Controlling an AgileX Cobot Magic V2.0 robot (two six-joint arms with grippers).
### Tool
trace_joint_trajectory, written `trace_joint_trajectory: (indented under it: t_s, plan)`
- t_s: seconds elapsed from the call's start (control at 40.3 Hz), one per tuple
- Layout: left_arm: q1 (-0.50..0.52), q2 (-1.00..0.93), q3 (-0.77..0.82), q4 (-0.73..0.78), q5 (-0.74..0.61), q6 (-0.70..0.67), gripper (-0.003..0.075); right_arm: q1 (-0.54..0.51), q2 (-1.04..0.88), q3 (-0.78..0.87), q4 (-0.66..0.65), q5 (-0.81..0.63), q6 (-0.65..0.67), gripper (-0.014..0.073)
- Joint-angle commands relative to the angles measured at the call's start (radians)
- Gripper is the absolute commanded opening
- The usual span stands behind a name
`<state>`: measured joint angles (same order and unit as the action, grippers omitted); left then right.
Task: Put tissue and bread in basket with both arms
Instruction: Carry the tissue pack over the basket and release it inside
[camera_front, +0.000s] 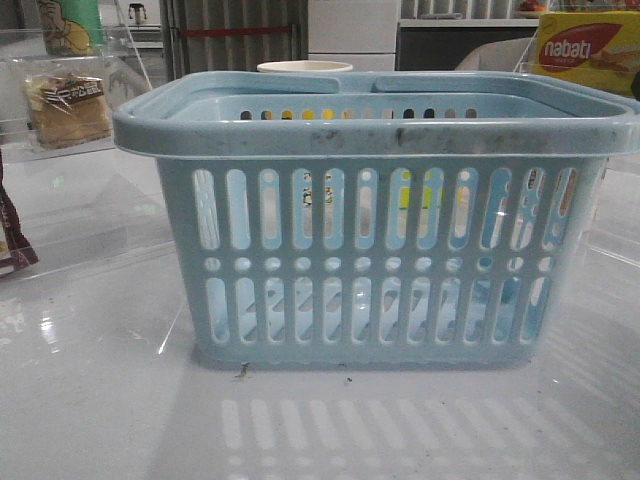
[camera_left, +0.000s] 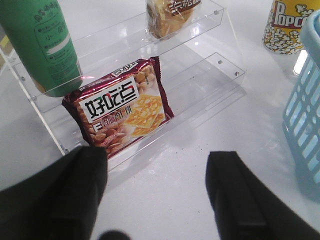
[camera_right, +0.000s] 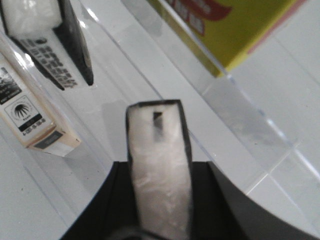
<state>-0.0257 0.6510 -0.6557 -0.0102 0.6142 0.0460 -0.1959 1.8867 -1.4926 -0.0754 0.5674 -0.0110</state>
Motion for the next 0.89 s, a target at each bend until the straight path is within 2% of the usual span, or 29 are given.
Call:
trace_joint_trajectory:
  t_s: [0.0, 0.149, 0.421, 0.645, 0.868]
  plan:
    - [0.001, 0.006, -0.026, -0.004, -0.083, -0.003, 0.0487, -0.004, -0.093, -0.039, -0.012, -0.046, -0.001, 0.0203]
    - [0.001, 0.006, -0.026, -0.004, -0.083, -0.003, 0.0487, -0.001, -0.187, -0.039, 0.005, -0.023, -0.001, 0.0203]
    - [0.001, 0.006, -0.026, -0.004, -0.083, -0.003, 0.0487, 0.04, -0.447, -0.039, 0.162, 0.087, -0.001, 0.0203]
    - [0.001, 0.006, -0.026, -0.004, -0.083, -0.003, 0.0487, 0.241, -0.59, -0.034, 0.187, 0.208, -0.009, 0.0203]
    - [0.001, 0.006, -0.026, -0.004, -0.083, -0.003, 0.0487, 0.504, -0.576, -0.001, 0.194, 0.256, -0.011, 0.0203]
